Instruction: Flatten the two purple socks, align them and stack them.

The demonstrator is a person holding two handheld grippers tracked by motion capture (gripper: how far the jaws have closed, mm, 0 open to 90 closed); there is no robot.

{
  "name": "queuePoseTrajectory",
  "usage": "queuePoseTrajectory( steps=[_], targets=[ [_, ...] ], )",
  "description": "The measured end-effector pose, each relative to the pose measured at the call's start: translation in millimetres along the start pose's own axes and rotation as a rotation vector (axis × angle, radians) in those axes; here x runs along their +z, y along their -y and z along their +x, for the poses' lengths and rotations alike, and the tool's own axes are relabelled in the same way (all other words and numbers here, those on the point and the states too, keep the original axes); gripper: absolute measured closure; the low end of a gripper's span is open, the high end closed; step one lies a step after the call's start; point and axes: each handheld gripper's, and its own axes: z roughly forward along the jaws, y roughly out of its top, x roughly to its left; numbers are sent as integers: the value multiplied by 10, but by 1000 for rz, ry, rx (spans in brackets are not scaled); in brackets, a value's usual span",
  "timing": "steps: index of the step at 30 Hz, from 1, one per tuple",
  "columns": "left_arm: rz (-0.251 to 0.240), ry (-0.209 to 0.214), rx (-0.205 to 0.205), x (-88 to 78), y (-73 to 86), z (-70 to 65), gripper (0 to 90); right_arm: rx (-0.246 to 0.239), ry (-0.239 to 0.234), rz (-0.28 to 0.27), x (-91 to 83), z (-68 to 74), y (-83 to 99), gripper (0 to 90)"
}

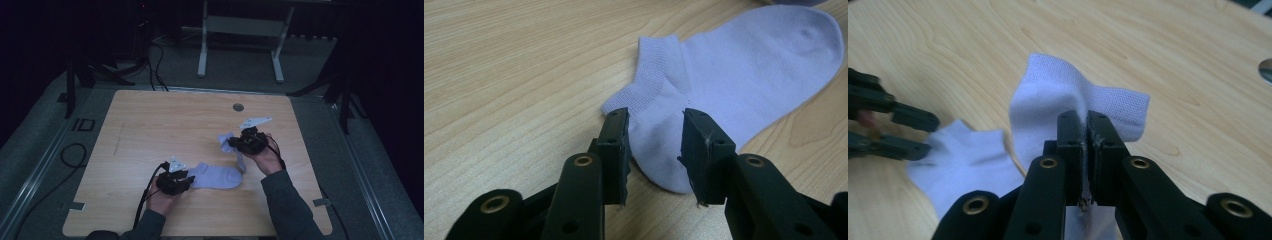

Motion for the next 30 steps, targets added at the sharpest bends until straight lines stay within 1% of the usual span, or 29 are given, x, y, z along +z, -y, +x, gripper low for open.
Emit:
queuePoseTrajectory(
  steps=[4, 9, 14, 16, 20, 27, 30],
  targets=[
    [0, -1, 5, -2, -1, 2, 635, -5, -12, -39, -139, 44, -21, 853],
    [-2, -1, 2, -6, -1, 3, 635, -32, -23, -62, -239, 171, -18, 850],
    [-5, -2, 0, -7, 0, 1, 634, -55, -33, -57, -233, 278, 12, 850],
    [-4, -2, -1, -7, 1, 2, 635, -56, -37, -53, -220, 304, 26, 850],
    [-4, 0, -3, -8, 0, 3, 634, -58, -40, -48, -197, 334, 50, 849],
    [-3, 1, -3, -5, 1, -2, 634, -72, -38, -59, -246, 375, 53, 849],
    [-3, 0, 0, -4, 1, -4, 634, -69, -42, -56, -224, 388, 68, 849]
  ],
)
